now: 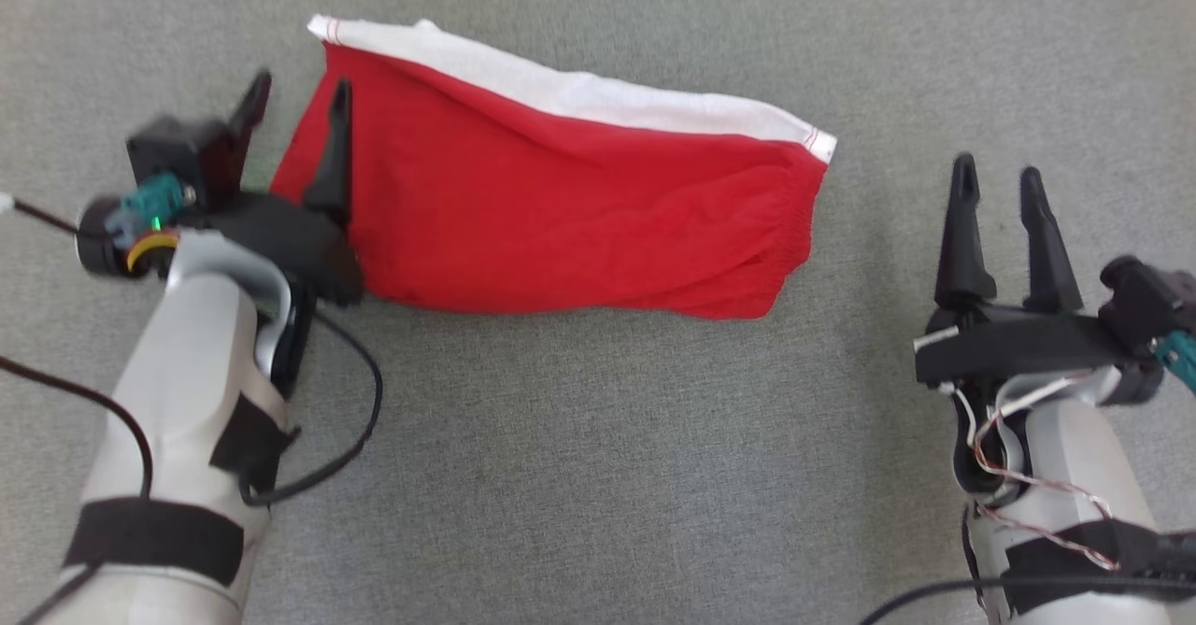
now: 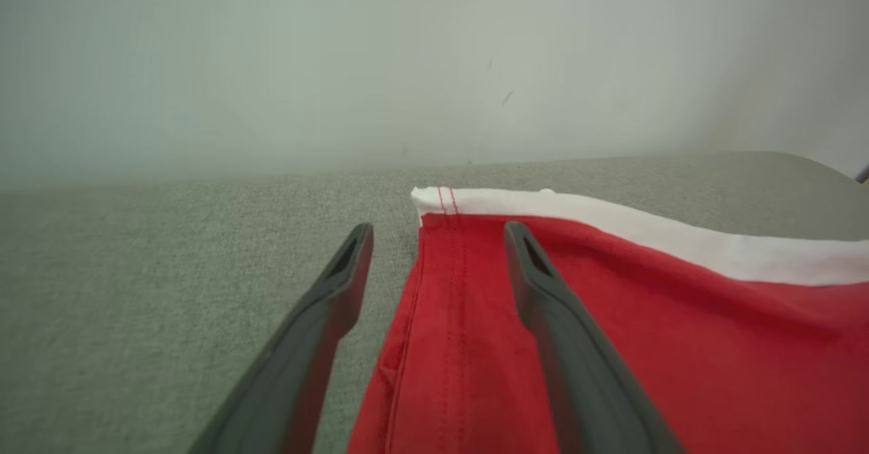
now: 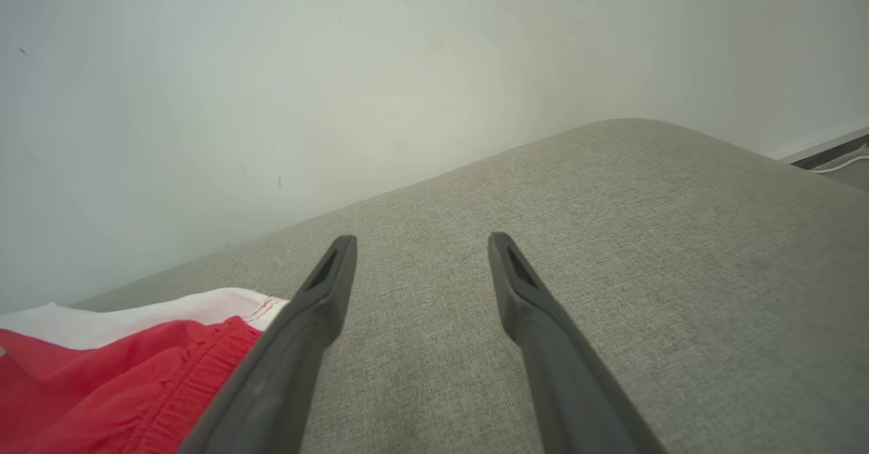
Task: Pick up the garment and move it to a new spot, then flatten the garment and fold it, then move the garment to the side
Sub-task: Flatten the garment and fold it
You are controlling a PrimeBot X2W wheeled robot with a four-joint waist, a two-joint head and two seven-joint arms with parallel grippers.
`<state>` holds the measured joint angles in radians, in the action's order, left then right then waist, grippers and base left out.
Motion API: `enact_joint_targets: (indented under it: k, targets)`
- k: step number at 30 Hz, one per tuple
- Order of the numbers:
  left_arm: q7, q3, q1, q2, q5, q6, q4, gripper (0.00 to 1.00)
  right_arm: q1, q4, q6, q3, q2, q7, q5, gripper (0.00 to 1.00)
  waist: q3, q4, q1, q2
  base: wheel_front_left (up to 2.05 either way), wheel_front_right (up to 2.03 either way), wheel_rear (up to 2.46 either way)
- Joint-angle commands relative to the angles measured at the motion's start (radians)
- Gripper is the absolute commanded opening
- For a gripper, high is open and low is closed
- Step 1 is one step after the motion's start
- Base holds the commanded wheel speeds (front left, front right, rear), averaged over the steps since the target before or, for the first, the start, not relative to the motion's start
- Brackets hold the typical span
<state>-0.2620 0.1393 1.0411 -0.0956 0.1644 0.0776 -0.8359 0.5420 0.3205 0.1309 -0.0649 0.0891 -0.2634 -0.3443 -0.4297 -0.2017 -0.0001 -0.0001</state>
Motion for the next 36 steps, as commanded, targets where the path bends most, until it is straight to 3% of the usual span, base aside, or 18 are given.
enact_joint_targets:
  k: [1,8,24,25,26,28,36]
  targets:
    - [-0.005,-0.007,-0.034,-0.002,-0.007,0.004,-0.015,1.0,-0.027,-0.007,0.0,0.014,-0.004,-0.002,0.039,1.0,0.029,0.003,0.0001,0.0001,0.0,0.0,0.0]
    - [-0.005,-0.021,-0.078,-0.001,0.004,0.007,-0.101,1.0,-0.092,-0.01,0.0,0.086,-0.02,-0.002,0.081,1.0,0.054,-0.007,0.0001,0.0001,0.0,0.0,0.0]
    - [-0.001,0.002,-0.065,-0.01,-0.018,-0.013,-0.303,1.0,-0.144,-0.039,0.0,0.097,-0.036,-0.002,0.086,1.0,0.064,-0.051,0.0001,0.0001,0.0,0.0,0.0]
    - [0.0,0.005,-0.061,-0.009,-0.016,-0.01,-0.316,0.8,-0.144,-0.037,0.0,0.095,-0.036,-0.002,0.085,1.0,0.065,-0.052,0.0001,0.0001,0.0,0.0,0.0]
    - [0.0,0.007,-0.058,-0.007,-0.015,-0.009,-0.325,0.42,-0.143,-0.034,0.0,0.091,-0.037,-0.002,0.082,1.0,0.066,-0.053,0.0001,0.0001,0.0,0.0,0.0]
    - [0.0,0.007,-0.054,-0.004,-0.006,-0.001,-0.333,0.0,-0.14,-0.033,0.0,0.084,-0.038,-0.002,0.078,1.0,0.068,-0.054,0.0001,0.0001,0.0,0.0,0.0]
    - [-0.002,-0.022,-0.109,0.009,0.026,0.0,-0.241,0.0,-0.16,-0.017,0.0,0.073,-0.038,-0.002,0.071,1.0,0.122,-0.032,0.0001,0.0001,0.0,0.0,0.0]
